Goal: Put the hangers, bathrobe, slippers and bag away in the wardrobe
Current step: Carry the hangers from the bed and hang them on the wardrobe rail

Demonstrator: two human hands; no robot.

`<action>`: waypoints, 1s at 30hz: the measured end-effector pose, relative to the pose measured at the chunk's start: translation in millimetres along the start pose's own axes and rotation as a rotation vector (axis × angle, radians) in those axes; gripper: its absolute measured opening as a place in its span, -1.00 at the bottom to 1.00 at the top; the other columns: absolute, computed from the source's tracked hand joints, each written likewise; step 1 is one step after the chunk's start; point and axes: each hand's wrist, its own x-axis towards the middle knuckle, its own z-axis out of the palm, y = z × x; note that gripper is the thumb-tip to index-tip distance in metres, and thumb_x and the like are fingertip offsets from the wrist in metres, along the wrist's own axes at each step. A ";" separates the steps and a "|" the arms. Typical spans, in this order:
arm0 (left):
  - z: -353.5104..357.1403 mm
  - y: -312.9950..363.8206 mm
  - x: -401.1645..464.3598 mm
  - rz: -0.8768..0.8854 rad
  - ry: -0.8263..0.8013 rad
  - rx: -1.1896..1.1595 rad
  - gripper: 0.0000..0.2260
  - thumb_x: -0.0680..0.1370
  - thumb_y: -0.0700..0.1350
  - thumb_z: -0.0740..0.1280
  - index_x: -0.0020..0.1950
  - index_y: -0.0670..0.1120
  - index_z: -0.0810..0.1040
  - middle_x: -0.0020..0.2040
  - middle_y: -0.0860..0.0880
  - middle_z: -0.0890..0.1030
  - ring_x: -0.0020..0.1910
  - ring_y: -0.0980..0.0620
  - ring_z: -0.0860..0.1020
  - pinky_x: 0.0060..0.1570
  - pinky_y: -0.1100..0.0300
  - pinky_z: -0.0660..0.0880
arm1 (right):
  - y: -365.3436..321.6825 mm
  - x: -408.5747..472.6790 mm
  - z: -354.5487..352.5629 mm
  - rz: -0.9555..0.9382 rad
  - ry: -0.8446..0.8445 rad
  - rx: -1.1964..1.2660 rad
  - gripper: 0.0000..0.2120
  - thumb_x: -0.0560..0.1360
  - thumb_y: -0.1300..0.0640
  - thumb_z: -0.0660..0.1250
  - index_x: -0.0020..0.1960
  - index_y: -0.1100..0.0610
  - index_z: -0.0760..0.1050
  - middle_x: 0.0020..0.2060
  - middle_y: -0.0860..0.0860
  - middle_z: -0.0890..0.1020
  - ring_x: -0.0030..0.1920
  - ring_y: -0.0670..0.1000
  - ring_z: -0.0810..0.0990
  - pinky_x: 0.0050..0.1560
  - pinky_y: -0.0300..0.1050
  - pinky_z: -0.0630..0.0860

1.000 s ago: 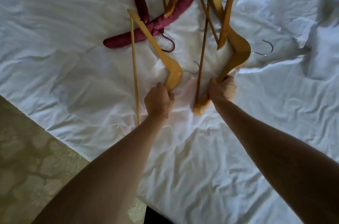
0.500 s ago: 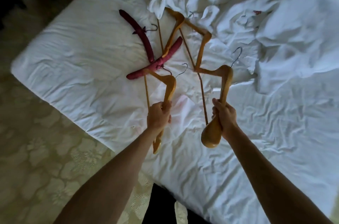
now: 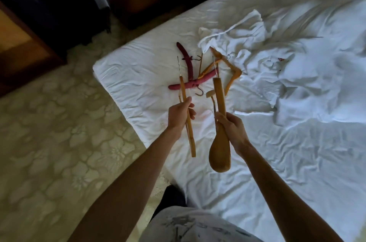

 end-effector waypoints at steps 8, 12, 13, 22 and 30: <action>-112.3 24.8 -69.6 0.187 0.156 -0.118 -0.71 0.62 0.02 0.36 -0.15 -0.17 0.65 -0.36 -0.08 0.65 -0.42 0.06 0.59 -0.31 0.24 0.56 | -42.9 -33.8 96.0 -0.183 -0.308 -0.137 -0.75 0.62 0.04 0.30 -0.14 0.19 0.55 -0.34 0.09 0.52 -0.31 0.04 0.50 -0.23 -0.11 0.48; -186.4 34.8 -87.7 0.249 0.280 -0.196 -0.70 0.61 -0.02 0.38 -0.16 -0.24 0.64 -0.38 -0.10 0.64 -0.47 0.05 0.57 -0.39 0.25 0.53 | -61.1 -43.7 175.0 -0.222 -0.457 -0.158 -0.71 0.61 0.04 0.32 -0.06 0.28 0.59 -0.32 0.09 0.57 -0.28 0.10 0.53 -0.19 -0.03 0.51; -206.8 37.1 -91.1 0.257 0.315 -0.216 -0.71 0.61 -0.03 0.38 -0.16 -0.25 0.64 -0.38 -0.10 0.63 -0.48 0.05 0.56 -0.41 0.25 0.52 | -65.1 -45.5 196.3 -0.228 -0.487 -0.174 -0.72 0.61 0.03 0.32 -0.03 0.26 0.61 -0.27 0.10 0.62 -0.25 0.14 0.58 -0.14 0.00 0.56; -413.6 44.2 -79.1 0.312 0.539 -0.252 -0.71 0.61 0.01 0.38 -0.12 -0.20 0.66 -0.36 -0.11 0.63 -0.41 0.01 0.57 -0.34 0.21 0.52 | -104.8 -47.8 416.2 -0.246 -0.760 -0.257 -0.68 0.52 -0.12 0.38 -0.03 0.14 0.65 -0.13 0.19 0.68 -0.09 0.22 0.67 0.07 0.19 0.58; -601.7 94.3 -19.9 0.356 0.601 -0.298 -0.69 0.60 0.02 0.39 -0.04 -0.24 0.67 -0.30 -0.15 0.66 -0.38 0.01 0.59 -0.24 0.15 0.54 | -158.9 -29.2 617.5 -0.255 -0.876 -0.213 -0.78 0.57 -0.03 0.35 -0.16 0.08 0.60 -0.29 0.07 0.58 -0.22 0.07 0.54 -0.08 0.02 0.48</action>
